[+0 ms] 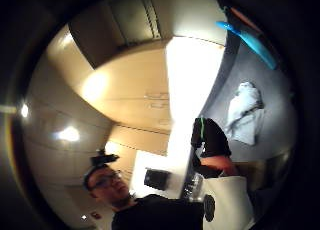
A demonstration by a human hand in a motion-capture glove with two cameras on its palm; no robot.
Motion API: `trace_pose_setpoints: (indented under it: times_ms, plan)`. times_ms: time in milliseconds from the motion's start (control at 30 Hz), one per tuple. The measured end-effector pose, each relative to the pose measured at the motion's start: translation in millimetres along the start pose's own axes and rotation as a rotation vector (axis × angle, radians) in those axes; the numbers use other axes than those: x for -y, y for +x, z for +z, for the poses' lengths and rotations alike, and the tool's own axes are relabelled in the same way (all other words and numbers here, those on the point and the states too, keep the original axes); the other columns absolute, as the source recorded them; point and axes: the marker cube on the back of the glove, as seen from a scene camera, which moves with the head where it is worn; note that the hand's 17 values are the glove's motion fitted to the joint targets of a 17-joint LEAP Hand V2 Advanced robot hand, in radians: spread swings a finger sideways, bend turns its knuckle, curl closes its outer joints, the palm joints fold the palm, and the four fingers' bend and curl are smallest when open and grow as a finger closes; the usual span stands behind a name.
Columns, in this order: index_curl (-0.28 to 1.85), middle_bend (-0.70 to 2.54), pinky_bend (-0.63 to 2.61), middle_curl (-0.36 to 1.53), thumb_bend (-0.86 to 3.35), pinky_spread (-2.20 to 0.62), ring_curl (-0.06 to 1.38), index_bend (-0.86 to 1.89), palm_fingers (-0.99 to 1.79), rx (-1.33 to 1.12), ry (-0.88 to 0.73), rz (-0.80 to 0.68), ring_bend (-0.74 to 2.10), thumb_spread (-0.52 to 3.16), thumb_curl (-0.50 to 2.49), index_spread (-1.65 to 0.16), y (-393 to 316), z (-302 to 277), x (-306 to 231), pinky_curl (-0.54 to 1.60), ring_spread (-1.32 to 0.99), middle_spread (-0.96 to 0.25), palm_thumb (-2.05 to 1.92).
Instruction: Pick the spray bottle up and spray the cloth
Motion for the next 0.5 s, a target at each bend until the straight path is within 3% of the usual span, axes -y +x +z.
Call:
trace_pose_setpoints:
  times_ms: [133, 500]
  plan:
    - [0.17, 0.21, 0.86, 0.3, 0.1, 0.05, 0.33, 0.1, 0.42, 0.276, 0.09, 0.121, 0.51, 1.02, 0.42, -0.33, 18, 8, -17, 0.37, 0.08, 0.08, 0.73]
    - [0.17, 0.2, 0.85, 0.32, 0.04, 0.07, 0.34, 0.11, 0.41, 0.228, 0.154, 0.233, 0.5, 1.03, 0.46, -0.33, 51, 14, -10, 0.37, 0.1, 0.09, 0.77]
